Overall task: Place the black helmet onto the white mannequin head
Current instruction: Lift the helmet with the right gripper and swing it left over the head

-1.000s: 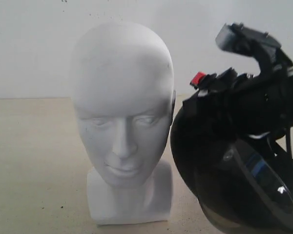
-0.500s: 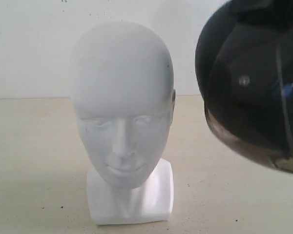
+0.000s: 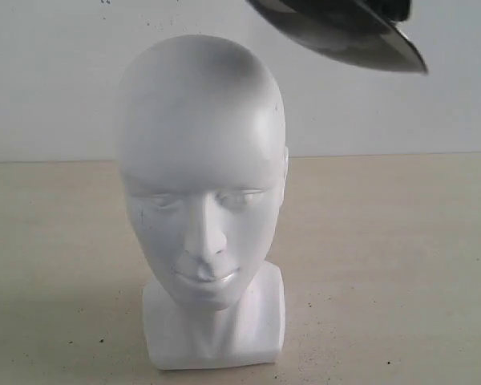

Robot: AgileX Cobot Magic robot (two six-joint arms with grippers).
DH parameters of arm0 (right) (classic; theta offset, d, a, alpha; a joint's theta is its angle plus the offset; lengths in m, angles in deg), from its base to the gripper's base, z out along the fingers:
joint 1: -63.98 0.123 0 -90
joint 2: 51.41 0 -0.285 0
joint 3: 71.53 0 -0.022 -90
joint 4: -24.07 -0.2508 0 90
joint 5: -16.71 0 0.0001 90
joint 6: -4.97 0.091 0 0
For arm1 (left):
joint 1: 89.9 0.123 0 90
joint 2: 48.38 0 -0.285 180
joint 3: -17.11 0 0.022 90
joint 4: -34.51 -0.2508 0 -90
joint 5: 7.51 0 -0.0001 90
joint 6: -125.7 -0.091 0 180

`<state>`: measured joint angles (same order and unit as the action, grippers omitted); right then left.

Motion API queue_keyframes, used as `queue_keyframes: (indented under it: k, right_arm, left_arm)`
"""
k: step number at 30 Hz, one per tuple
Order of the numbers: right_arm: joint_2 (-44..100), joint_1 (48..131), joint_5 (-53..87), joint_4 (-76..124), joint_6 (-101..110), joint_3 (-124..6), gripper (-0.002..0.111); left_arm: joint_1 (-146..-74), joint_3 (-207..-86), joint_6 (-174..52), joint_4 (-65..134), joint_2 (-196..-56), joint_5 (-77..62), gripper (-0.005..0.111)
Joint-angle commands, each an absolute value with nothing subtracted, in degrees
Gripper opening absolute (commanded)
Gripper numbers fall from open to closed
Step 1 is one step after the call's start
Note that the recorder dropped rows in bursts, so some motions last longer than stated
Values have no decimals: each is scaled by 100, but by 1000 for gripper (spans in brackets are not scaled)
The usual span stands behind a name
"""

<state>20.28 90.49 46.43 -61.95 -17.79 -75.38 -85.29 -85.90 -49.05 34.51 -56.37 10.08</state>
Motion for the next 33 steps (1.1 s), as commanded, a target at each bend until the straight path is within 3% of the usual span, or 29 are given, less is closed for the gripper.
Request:
queue_keyframes:
  k: [1,8,26,33]
  right_arm:
    - [2372,9029,4955,-7587,-2707,-8090,0]
    - [2860,9431,5256,-7587,-2486,-8546,0]
    - [4108,11367,4290,-7587,-2424,-9545,0]
    - [4459,11479,4263,-7587,-2438,-9574,0]
  left_arm:
    - [-8513,-8568,-4876,3451,-5617,1006,4]
    - [-8534,-8568,-4876,3451,-5617,1006,4]
    - [-8645,-8568,-4876,3451,-5617,1006,4]
    - [-8645,-8568,-4876,3451,-5617,1006,4]
